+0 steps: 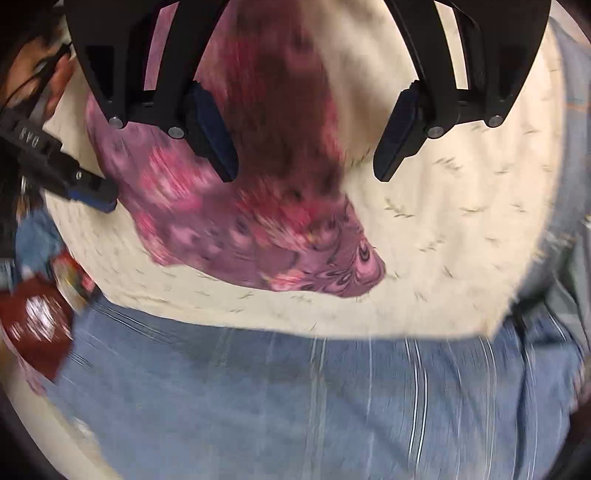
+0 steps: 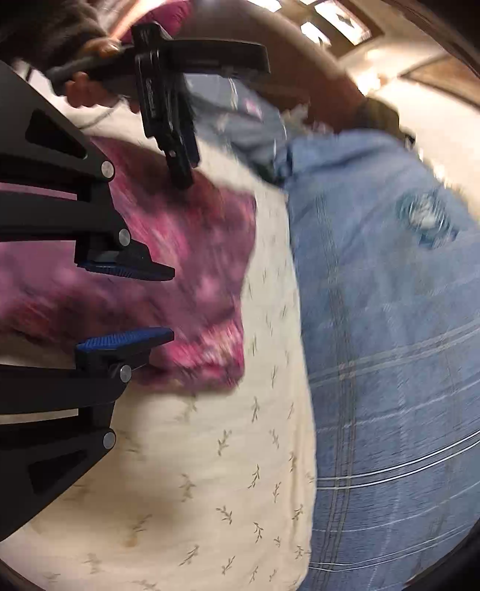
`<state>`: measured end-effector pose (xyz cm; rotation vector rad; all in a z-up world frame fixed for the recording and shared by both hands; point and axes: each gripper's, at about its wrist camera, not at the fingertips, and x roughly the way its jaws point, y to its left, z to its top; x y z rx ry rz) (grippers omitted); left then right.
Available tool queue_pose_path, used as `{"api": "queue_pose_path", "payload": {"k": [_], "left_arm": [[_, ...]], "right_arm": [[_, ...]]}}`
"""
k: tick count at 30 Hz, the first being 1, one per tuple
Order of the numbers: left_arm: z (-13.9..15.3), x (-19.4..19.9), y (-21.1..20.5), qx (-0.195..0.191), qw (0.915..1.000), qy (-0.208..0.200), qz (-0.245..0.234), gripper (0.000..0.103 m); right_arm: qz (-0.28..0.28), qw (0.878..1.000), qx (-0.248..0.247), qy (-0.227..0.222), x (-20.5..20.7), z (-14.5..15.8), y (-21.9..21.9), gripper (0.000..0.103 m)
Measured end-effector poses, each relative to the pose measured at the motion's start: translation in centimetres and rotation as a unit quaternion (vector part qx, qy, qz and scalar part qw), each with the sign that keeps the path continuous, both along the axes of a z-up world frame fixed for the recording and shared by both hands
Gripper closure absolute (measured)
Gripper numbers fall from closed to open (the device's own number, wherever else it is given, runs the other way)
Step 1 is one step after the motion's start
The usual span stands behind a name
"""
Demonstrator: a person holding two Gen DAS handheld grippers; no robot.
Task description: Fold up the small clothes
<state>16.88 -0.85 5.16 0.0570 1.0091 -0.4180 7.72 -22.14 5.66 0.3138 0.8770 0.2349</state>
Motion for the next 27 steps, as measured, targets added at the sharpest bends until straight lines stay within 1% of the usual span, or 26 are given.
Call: {"api": "queue_pose_path", "payload": {"k": [1,2,3,4,5,6,7,8,9,10,12,13,14,15,16,17,19,21,22,24,25,26,27], "left_arm": [[0.4,-1.1,0.4,0.0,0.9999,-0.011,-0.006,0.027],[0.4,-2.5,0.5,0.009,0.9997,-0.019,-0.014,0.026],[-0.2,-3.2,0.4,0.019,0.9995,-0.019,-0.017,0.026],[-1.3,-3.7,0.2,0.033,0.9992,-0.01,-0.021,0.026],[-3.3,-3.6,-0.2,0.049,0.9983,0.017,-0.026,0.025],[-4.2,-3.6,-0.1,0.044,0.9986,0.024,-0.02,0.023],[-4.3,-3.5,0.2,0.03,0.9993,0.02,-0.011,0.021],[-4.0,-3.4,0.6,0.025,0.9994,0.023,-0.003,0.021],[-3.4,-3.3,0.9,0.021,0.9993,0.03,0.005,0.022],[-2.8,-3.5,1.2,0.019,0.9994,0.027,0.007,0.022],[-1.3,-4.8,1.2,0.034,0.9994,-0.004,-0.004,0.022],[-0.8,-5.6,1.3,0.043,0.9989,-0.018,-0.009,0.022],[-0.6,-6.5,1.3,0.047,0.9984,-0.028,-0.015,0.022],[-0.9,-7.3,1.2,0.051,0.998,-0.028,-0.025,0.022],[-1.4,-7.7,0.8,0.056,0.9977,-0.021,-0.033,0.022],[-2.7,-7.9,0.6,0.064,0.9973,-0.005,-0.037,0.021],[-4.0,-8.5,0.2,0.066,0.9972,0.009,-0.032,0.021],[-4.3,-8.9,0.2,0.064,0.9977,0.009,-0.021,0.021],[-4.0,-9.1,0.2,0.068,0.9975,0.005,-0.018,0.021],[-3.4,-9.7,0.0,0.089,0.9958,-0.009,-0.017,0.021],[-3.0,-10.2,-0.1,0.1,0.9948,-0.018,-0.014,0.021],[-2.5,-11.2,-0.2,0.112,0.9931,-0.034,-0.008,0.021],[-2.2,-11.8,-0.1,0.118,0.9919,-0.047,-0.003,0.021]], "right_arm": [[0.007,1.0,-0.006,-0.008,-1.2,0.3,0.4,0.074],[0.014,1.0,-0.015,-0.011,-2.1,0.4,0.8,0.074],[0.022,0.999,-0.035,-0.004,-3.0,-0.3,1.4,0.076],[0.023,0.998,-0.053,0.007,-3.1,-1.3,2.0,0.077],[0.023,0.997,-0.075,0.028,-3.1,-2.7,2.3,0.077],[0.019,0.997,-0.073,0.022,-3.1,-3.0,2.3,0.077],[0.01,0.998,-0.065,0.018,-2.8,-2.7,2.1,0.077],[0.003,0.998,-0.061,0.029,-2.7,-2.4,2.0,0.077],[-0.005,0.998,-0.058,0.033,-2.7,-1.7,1.9,0.075],[-0.004,0.998,-0.058,0.029,-3.1,-0.8,1.9,0.073],[0.013,0.997,-0.069,0.01,-4.9,1.0,2.5,0.071],[0.02,0.997,-0.073,0.007,-5.7,1.3,2.8,0.071],[0.025,0.996,-0.079,0.007,-6.4,1.4,3.0,0.065],[0.028,0.995,-0.091,0.012,-7.3,1.1,3.3,0.058],[0.028,0.994,-0.106,0.022,-7.9,0.4,3.7,0.055],[0.027,0.991,-0.122,0.036,-8.5,-0.7,4.0,0.052],[0.017,0.984,-0.164,0.075,-9.0,-3.5,4.7,0.039],[-0.009,0.987,-0.146,0.071,-9.4,-3.7,4.5,0.037],[-0.02,0.987,-0.139,0.083,-9.3,-3.5,4.4,0.037],[-0.036,0.986,-0.133,0.097,-9.4,-2.7,4.1,0.036],[-0.041,0.985,-0.136,0.097,-9.6,-2.3,4.0,0.036],[-0.051,0.984,-0.142,0.096,-10.0,-1.7,3.9,0.035],[-0.059,0.983,-0.145,0.096,-10.3,-1.4,3.8,0.031]]}}
